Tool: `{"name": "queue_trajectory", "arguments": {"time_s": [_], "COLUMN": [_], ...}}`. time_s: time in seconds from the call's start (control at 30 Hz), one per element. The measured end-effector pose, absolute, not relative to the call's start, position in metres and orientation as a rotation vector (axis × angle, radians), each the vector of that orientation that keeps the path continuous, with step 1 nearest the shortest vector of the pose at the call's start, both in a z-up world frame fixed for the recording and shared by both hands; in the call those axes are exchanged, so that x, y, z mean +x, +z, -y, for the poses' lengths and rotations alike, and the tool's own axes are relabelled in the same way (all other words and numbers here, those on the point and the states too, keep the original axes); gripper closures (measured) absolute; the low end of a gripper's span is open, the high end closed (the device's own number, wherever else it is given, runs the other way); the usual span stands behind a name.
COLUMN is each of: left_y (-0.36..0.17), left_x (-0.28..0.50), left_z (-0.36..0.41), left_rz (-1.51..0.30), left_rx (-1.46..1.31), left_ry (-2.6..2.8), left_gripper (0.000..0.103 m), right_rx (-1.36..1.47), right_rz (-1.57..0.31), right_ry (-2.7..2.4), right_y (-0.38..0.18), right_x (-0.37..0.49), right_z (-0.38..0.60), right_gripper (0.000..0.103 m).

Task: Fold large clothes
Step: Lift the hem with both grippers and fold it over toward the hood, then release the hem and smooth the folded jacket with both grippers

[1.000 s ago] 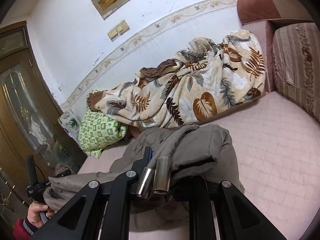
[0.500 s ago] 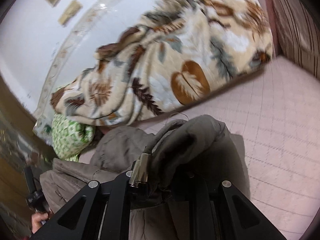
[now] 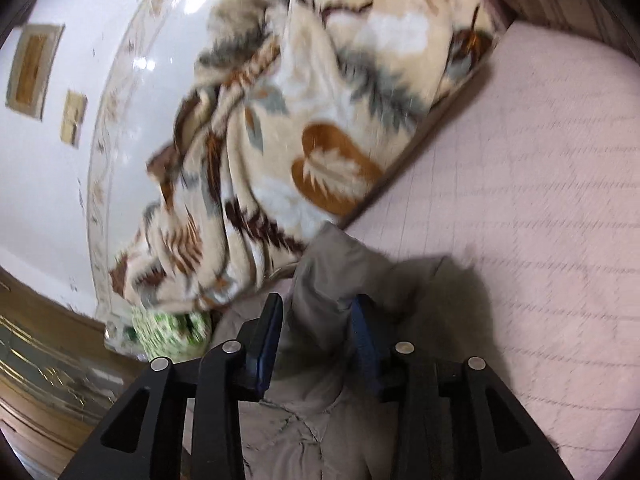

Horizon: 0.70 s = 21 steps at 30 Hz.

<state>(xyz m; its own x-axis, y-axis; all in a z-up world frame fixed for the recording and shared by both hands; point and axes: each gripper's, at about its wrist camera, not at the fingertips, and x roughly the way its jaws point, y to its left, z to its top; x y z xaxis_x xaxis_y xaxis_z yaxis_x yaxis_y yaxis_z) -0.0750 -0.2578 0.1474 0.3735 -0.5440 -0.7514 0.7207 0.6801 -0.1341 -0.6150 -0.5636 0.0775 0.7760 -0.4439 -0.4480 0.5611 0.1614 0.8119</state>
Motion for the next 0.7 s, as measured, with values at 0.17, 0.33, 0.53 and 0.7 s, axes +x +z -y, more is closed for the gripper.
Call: {"name": "queue_trajectory", "arguments": {"time_s": [0.17,0.33,0.53,0.7], "left_y": [0.171,0.167,0.125,0.09], "left_x": [-0.136,-0.217,-0.257,-0.225], "left_z": [0.249,0.266,0.325,0.358], "left_rz": [-0.781,-0.762,-0.789,-0.871], "left_rx": [0.256,0.357,0.498,0.499], "left_ry": [-0.964,-1.132,-1.117,-1.07], "left_gripper": [0.04,0.04,0.04,0.038], "right_rx": [1.045,0.782,0.577,0.602], "right_rz": [-0.161,-0.341,-0.536,-0.601], "right_ry": [-0.723,-0.686,-0.734,-0.758], "right_y": [0.111,0.119,0.085,0.057], "right_x": [-0.629,-0.59,-0.527,-0.506], "right_z": [0.536,0.475,0.448,0.476], "right_gripper": [0.061,0.06,0.06,0.059]}}
